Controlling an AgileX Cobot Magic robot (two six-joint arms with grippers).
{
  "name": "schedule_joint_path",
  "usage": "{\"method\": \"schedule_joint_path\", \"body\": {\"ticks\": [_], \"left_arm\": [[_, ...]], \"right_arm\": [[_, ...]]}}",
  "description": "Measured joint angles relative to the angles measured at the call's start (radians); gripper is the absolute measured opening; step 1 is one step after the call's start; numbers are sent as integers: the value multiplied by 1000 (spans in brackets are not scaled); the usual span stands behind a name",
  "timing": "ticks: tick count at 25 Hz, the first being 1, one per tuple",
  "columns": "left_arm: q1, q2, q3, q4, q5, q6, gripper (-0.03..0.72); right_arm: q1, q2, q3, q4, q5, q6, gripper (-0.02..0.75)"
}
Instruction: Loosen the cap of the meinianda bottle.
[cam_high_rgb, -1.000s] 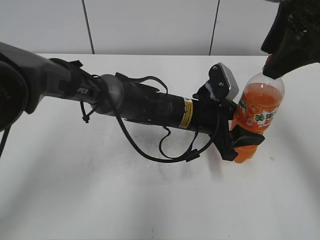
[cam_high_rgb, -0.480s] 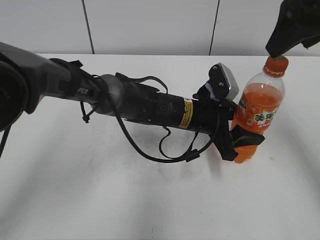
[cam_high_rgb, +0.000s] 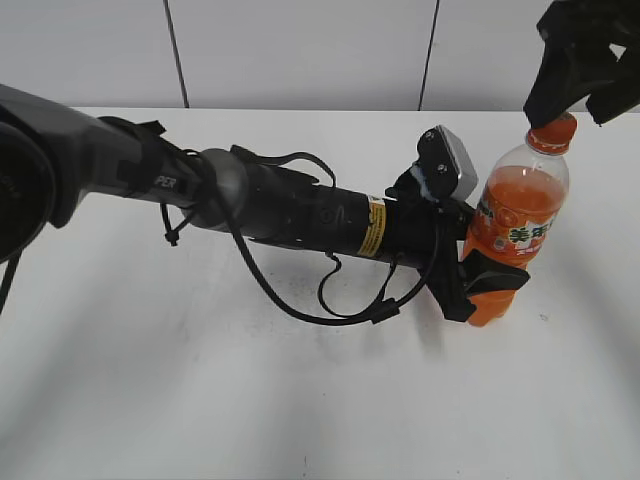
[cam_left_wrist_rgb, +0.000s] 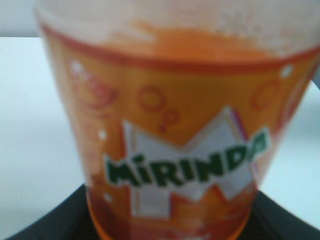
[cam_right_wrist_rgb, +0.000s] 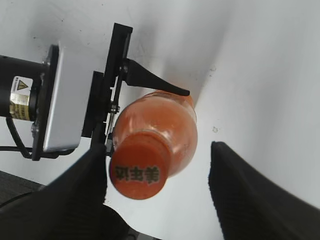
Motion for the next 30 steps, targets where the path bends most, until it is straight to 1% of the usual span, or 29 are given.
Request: {"method": "schedule_joint_path", "body": {"ticks": [6, 8, 10, 11, 16, 18, 21, 23, 27, 30], "left_arm": [[0, 0, 0, 0, 1, 0, 405], [0, 0, 0, 0, 1, 0, 405], [0, 0, 0, -1, 1, 0, 405], [0, 0, 0, -1, 1, -1, 405], [0, 0, 0, -1, 2, -2, 405], [0, 0, 0, -1, 2, -3, 405], [0, 0, 0, -1, 2, -3, 405], [0, 0, 0, -1, 2, -3, 405], [0, 0, 0, -1, 2, -3, 405], [0, 0, 0, -2, 3, -3, 405]], "right_arm": [[0, 8, 0, 10, 1, 1, 434], [0, 9, 0, 20, 1, 1, 368], [0, 9, 0, 31, 1, 1, 272], [0, 9, 0, 32, 0, 0, 256], [0, 9, 0, 34, 0, -18, 256], [0, 9, 0, 35, 0, -70, 256], [0, 9, 0, 38, 0, -297, 256], [0, 9, 0, 42, 0, -549, 256], [0, 8, -1, 47, 1, -946, 256], [0, 8, -3, 48, 1, -1072, 251]]}}
